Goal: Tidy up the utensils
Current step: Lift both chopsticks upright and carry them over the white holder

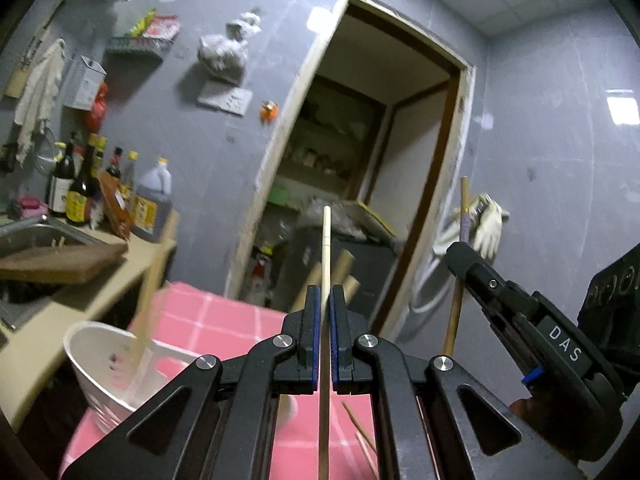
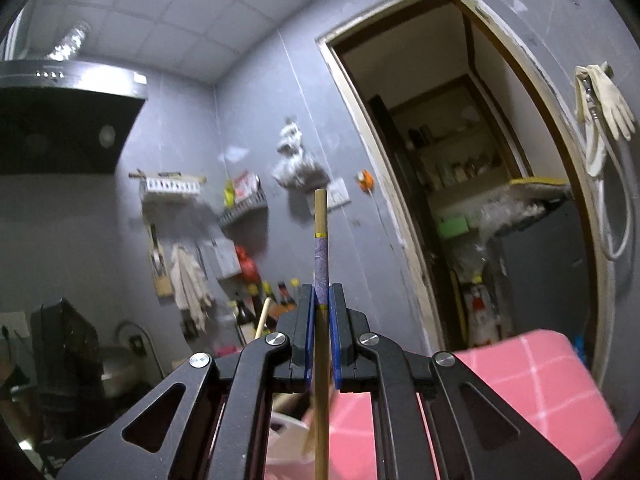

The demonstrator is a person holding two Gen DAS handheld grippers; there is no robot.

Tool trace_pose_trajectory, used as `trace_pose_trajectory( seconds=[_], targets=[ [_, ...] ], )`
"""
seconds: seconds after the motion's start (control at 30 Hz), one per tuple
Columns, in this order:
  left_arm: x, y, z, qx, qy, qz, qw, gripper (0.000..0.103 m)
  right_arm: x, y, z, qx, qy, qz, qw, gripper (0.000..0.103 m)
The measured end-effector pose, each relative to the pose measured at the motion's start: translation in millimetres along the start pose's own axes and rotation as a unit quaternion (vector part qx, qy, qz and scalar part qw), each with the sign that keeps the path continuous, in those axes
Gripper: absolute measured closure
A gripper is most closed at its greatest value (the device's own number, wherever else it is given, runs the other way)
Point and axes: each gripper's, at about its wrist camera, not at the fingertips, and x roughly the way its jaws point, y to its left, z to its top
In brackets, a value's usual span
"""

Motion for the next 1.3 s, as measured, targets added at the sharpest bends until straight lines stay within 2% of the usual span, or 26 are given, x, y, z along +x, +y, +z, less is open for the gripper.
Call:
trace_pose_trajectory(
  seconds=[0.33, 0.67, 0.93, 1.3],
  targets=[
    [-11.9, 71.2, 40.1, -0.004, -0.059, 0.057, 0.9966, 0.101, 41.0, 23.8, -7.1, -0.014, -0.057, 0.016, 0.998, 0.098],
    [1.9, 123.6, 40.5, -0.019, -0.094, 0.092, 0.9911, 0.101, 57.4, 25.2, -28.4, -0.035, -0.083, -0.007, 0.996, 0.098],
    [13.7, 137.5, 26.1, -0.022, -0.089, 0.103, 0.9904, 0.101, 64.3, 22.6, -39.6, -0.04, -0.073, -0.015, 0.996, 0.098],
    [21.7, 132.8, -6.7, -0.017, -0.062, 0.112, 0.9916, 0.1, 61.5, 21.9, -50.9, -0.048, -0.044, -0.022, 0.998, 0.098]
  ],
)
